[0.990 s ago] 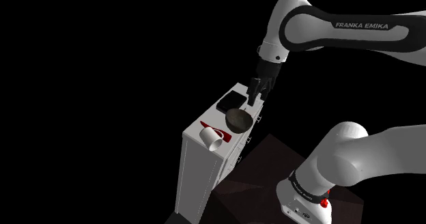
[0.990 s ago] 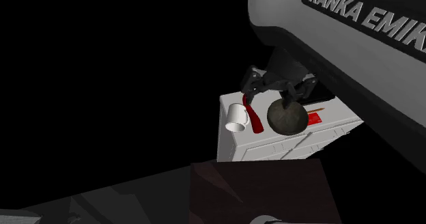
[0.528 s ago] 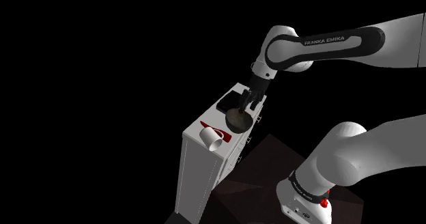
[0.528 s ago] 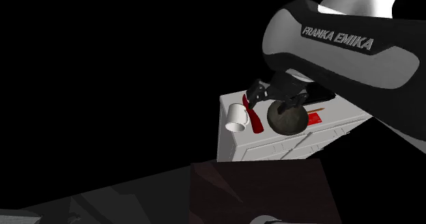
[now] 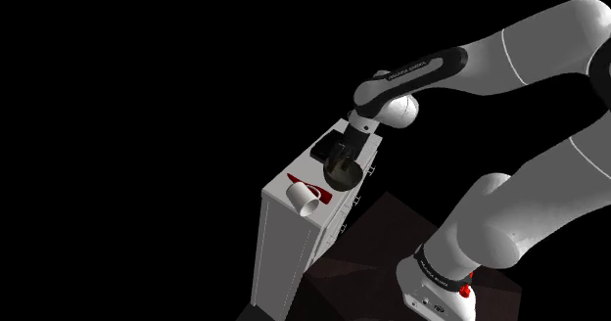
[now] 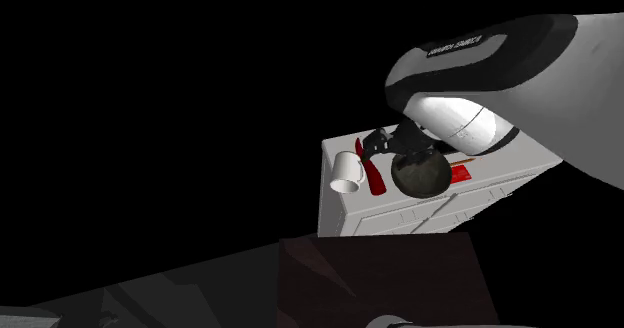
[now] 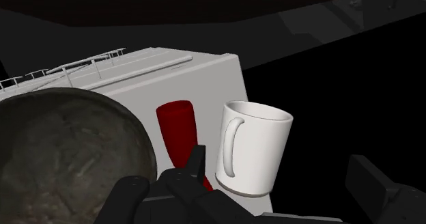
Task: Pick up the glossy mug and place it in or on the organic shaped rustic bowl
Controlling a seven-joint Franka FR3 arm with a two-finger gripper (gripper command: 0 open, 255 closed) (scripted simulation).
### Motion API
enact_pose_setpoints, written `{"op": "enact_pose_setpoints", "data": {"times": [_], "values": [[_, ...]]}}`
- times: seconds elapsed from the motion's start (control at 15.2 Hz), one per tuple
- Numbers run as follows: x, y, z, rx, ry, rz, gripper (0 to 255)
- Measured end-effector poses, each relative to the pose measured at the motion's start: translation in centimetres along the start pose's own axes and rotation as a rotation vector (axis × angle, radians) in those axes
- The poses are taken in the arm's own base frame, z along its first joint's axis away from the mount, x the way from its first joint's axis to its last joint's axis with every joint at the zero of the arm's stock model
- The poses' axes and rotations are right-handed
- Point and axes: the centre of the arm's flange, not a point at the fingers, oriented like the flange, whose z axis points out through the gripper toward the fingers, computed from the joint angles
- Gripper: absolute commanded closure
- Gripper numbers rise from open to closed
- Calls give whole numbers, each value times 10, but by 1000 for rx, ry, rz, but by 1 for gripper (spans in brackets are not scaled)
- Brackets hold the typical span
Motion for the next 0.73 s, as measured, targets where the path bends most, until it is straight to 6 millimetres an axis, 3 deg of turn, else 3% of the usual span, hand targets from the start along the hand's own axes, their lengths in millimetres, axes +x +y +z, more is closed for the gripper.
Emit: {"op": "enact_pose_setpoints", "data": {"times": [0.4,0.73], "values": [[30,46,60,93,43,7,0],[37,50,94,109,54,8,0]]}}
